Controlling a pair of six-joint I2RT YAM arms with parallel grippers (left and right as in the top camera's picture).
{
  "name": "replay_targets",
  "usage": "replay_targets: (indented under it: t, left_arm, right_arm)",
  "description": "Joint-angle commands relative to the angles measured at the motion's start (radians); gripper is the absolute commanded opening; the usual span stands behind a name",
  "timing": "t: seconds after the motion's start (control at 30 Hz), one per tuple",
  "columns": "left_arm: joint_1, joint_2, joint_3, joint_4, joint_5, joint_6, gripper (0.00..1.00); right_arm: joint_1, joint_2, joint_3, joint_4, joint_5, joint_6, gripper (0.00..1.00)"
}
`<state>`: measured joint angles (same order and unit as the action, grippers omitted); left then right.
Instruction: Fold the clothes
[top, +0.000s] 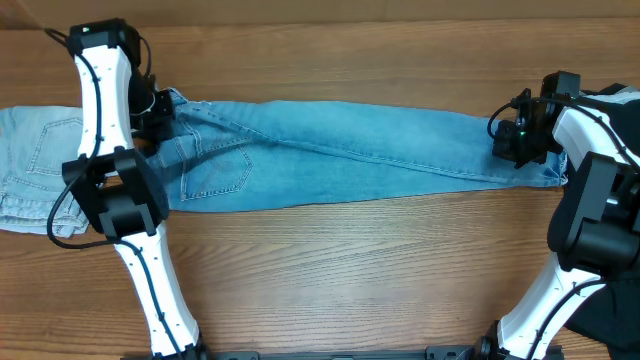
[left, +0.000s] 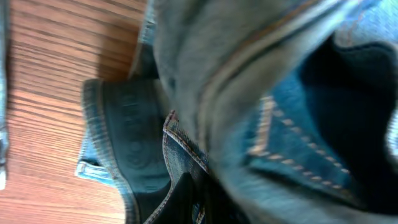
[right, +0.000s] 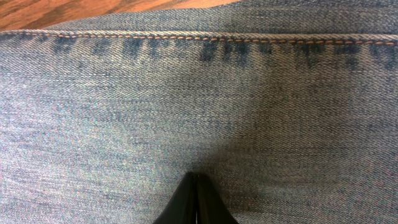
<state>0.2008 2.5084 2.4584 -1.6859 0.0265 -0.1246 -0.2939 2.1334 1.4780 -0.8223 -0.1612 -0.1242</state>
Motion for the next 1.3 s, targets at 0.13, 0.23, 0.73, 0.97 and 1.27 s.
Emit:
replay_targets:
  t: [0.13,0.23,0.73,0.97,1.27]
  left_arm:
    - [-0.096,-0.115,-0.283,-0.005,-0.026,-0.05,0.04]
    - [-0.103,-0.135,-0.355,-0.005,-0.086,-0.087,0.05]
    - [0.206,-0.435,-0.466,0.209,0.496,0.167,0.86]
    - [0.28,-0.435,-0.848,0.653,0.761,0.217,0.72]
    - [0.257,-0.435,-0.875,0.761,0.586,0.206,0.65]
  right_arm:
    - [-0.016,0.136,-0.082,-0.015,0.114,0.005,0.04]
    - [-0.016,0.136,-0.082,-0.016,0.114,0.005,0.04]
    - [-0.016,0.136,-0.082,-0.008,0.114,0.005,0.04]
    - [-0.016,0.136,-0.082,-0.015,0.114,0.005,0.04]
    - [-0.016,0.136,-0.082,-0.016,0.113,0.005,0.04]
